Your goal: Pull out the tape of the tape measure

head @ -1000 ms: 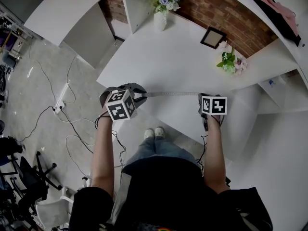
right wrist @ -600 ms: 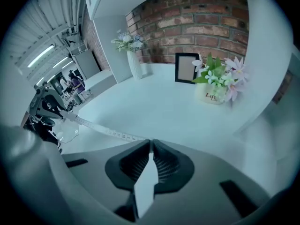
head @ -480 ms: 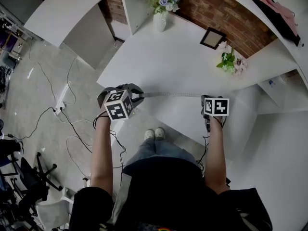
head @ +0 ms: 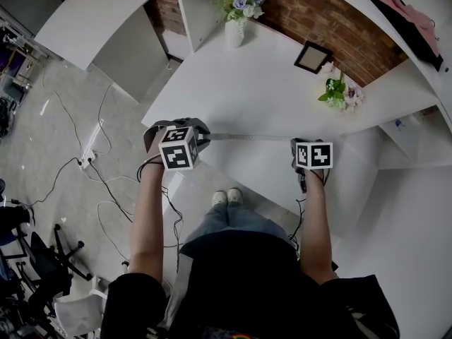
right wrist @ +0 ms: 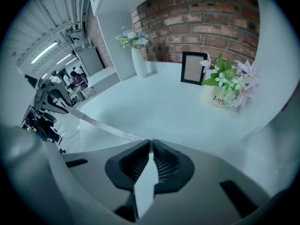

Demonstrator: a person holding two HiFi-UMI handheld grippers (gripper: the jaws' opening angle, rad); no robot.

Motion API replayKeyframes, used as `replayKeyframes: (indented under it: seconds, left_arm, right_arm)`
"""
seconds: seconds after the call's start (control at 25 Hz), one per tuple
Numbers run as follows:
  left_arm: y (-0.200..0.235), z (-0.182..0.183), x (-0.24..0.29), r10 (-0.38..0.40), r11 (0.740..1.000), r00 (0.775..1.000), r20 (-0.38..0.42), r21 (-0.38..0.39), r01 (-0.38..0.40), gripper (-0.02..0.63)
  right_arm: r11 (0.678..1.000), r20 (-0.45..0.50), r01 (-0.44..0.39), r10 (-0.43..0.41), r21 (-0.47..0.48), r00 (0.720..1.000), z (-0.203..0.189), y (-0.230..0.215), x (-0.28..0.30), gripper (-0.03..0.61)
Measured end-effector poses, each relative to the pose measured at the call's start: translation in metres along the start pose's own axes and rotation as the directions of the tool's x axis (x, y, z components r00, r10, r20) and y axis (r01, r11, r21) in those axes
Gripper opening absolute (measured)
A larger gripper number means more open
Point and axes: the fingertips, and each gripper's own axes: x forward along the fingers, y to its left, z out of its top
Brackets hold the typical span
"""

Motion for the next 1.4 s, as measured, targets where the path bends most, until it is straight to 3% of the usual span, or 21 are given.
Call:
replayKeyframes:
  seconds: [0.28,0.68,1.4]
  left_arm:
    - [0.014,-0.005,0.010,-0.033,0.999,0.999,-0.027,0.013,0.033,0.074]
    - [0.034,-0.020,0.030,-0.126,0.990,0.984,-0.127,0.041,0.132,0.074]
    - [0.064,-0.025,0.047,-0.126,0.989,0.969,-0.213,0.049,0.139,0.074]
  right_arm:
    - [1.000,-0.018,-0.009,0.009,-0.006,1.000,0.010,-0.004,0.013,0.026]
    - [0.999,-0.090,-0.048,0.046,-0.017,0.995,0.016,0.001,0.048,0.026]
    - [0.999,-0.140,-0.042,0.041,-0.002,0.989,0.017,0.000,0.085,0.032]
